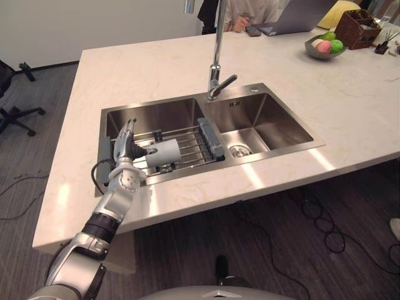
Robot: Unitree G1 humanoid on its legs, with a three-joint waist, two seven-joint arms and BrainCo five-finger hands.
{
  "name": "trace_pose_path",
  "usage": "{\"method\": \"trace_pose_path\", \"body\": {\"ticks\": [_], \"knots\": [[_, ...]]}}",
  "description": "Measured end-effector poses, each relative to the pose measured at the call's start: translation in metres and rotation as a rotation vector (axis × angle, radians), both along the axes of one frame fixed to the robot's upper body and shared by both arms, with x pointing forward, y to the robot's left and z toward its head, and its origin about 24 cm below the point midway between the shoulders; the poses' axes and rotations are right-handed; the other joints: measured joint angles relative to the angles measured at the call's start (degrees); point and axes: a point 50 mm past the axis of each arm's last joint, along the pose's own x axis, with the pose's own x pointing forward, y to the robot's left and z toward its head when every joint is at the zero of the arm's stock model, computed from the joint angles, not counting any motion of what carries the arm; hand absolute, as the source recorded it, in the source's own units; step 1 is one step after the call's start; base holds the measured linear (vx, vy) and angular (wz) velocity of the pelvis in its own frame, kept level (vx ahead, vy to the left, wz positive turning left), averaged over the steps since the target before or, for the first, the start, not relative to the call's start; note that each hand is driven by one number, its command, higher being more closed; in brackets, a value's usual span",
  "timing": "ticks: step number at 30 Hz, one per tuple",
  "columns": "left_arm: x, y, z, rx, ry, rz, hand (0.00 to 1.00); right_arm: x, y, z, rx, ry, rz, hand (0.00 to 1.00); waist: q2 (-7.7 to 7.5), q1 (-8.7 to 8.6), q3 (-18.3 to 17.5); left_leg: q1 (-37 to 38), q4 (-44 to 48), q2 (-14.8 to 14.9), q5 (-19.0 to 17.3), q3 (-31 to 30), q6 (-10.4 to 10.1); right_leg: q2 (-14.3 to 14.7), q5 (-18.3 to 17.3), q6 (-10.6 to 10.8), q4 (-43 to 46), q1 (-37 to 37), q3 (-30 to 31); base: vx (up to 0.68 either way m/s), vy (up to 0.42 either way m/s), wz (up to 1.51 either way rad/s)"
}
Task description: Walk over to the sink, pick up the cup, carry it to the dishwasher, place the cup inside the dishwasher, then close the dishwasher door
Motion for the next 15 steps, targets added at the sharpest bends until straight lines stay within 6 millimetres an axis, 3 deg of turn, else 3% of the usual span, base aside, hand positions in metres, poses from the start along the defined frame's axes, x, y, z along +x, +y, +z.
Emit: {"method": "trace_pose_path", "body": {"ticks": [4,7,15], "knots": [[0.004,-0.011,0.005,0.016,-0.012,-0.045,0.0,0.002,0.001,0.0,0.0,0.002,0.025,0.0,0.32,0.07,0.82,0.36,-0.13,-0.04,-0.09,-2.34,0.16,-0.53,-0.48,0.41,-0.02,1.65,-2.09,0.02,0.018,0.26],[0.003,-0.021,0.004,0.028,-0.009,-0.073,0.0,0.014,0.003,0.001,-0.006,-0.025,0.082,0.0,0.57,0.81,0.99,0.5,-0.69,-0.05,-0.09,-2.66,0.16,-0.53,-0.98,0.44,-0.02,1.69,-2.53,0.0,-0.01,0.08],[-0.001,-0.051,-0.007,0.232,0.088,-0.254,0.0,0.027,0.007,0.001,0.007,-0.051,0.116,0.0,0.91,0.95,2.37,0.33,-0.88,0.1,-0.09,-3.7,0.15,-0.48,-1.5,0.66,-0.02,1.86,-3.21,0.0,-0.006,0.04]]}}
